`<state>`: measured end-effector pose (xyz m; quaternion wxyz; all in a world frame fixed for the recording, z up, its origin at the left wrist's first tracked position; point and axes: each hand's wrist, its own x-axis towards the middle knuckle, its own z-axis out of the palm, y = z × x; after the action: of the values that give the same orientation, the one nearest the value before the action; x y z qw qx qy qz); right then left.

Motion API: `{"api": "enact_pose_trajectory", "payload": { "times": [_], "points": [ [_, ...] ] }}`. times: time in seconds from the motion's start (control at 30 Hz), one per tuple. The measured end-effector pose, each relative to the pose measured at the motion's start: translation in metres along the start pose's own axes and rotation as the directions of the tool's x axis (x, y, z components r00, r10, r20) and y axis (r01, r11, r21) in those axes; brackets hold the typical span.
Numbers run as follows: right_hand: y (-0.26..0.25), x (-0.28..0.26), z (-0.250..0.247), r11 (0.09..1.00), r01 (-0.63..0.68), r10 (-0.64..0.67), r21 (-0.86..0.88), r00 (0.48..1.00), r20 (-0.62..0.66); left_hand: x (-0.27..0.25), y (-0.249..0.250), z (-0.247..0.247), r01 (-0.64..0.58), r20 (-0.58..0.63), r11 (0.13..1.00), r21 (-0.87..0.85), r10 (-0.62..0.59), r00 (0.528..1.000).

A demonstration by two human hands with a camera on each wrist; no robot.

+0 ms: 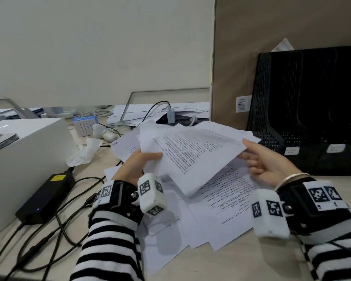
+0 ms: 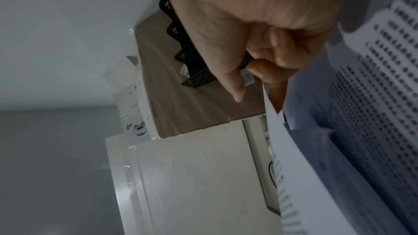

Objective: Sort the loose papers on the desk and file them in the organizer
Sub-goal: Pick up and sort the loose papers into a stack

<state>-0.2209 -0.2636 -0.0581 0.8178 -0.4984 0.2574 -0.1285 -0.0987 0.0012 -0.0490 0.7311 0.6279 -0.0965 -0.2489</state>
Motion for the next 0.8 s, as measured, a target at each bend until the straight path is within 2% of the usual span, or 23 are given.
{"api": "enact_pose_trajectory", "payload": {
  "times": [0.07,0.13,0.2,0.33,0.43,0.53,0.67,0.73,0.8],
  "points": [
    [0.001,0.002,-0.004,1.0,-0.022,0.021,-0.01,0.999,-0.044,0.001,-0.001,-0.007,0.128,-0.002,0.988,0.081,-0.128,0.992],
    [0.003,0.003,-0.004,0.997,-0.026,0.02,-0.075,0.996,-0.083,0.005,-0.005,-0.013,0.257,-0.057,0.952,0.165,-0.251,0.966],
    [0.005,0.002,-0.001,0.993,0.011,-0.023,-0.116,0.995,-0.099,0.011,-0.008,-0.016,0.299,-0.111,0.931,0.21,-0.282,0.953],
    [0.005,-0.002,0.004,0.993,0.115,-0.115,-0.001,0.992,-0.055,0.015,-0.013,-0.013,0.286,-0.13,0.933,0.219,-0.262,0.956],
    [0.003,-0.006,0.005,0.989,0.148,-0.148,0.001,0.988,-0.044,0.02,-0.016,-0.012,0.232,-0.205,0.918,0.321,-0.172,0.963],
    [0.007,-0.007,0.01,0.993,0.109,-0.11,0.046,0.994,0.017,0.024,-0.018,-0.01,0.221,-0.192,0.942,0.251,-0.176,0.966],
    [0.013,-0.008,0.019,0.992,0.077,-0.087,0.098,0.991,0.102,0.021,-0.019,0.002,0.113,-0.18,0.99,0.082,-0.097,0.979],
    [0.015,-0.01,0.023,0.996,0.062,-0.069,0.058,0.988,0.141,0.019,-0.021,0.004,0.067,-0.161,0.994,0.08,-0.054,0.986],
    [0.016,-0.011,0.024,0.999,0.053,-0.053,0.001,0.987,0.155,0.022,-0.024,0.002,0.024,-0.194,0.994,0.108,-0.002,0.981]
  ]
}}
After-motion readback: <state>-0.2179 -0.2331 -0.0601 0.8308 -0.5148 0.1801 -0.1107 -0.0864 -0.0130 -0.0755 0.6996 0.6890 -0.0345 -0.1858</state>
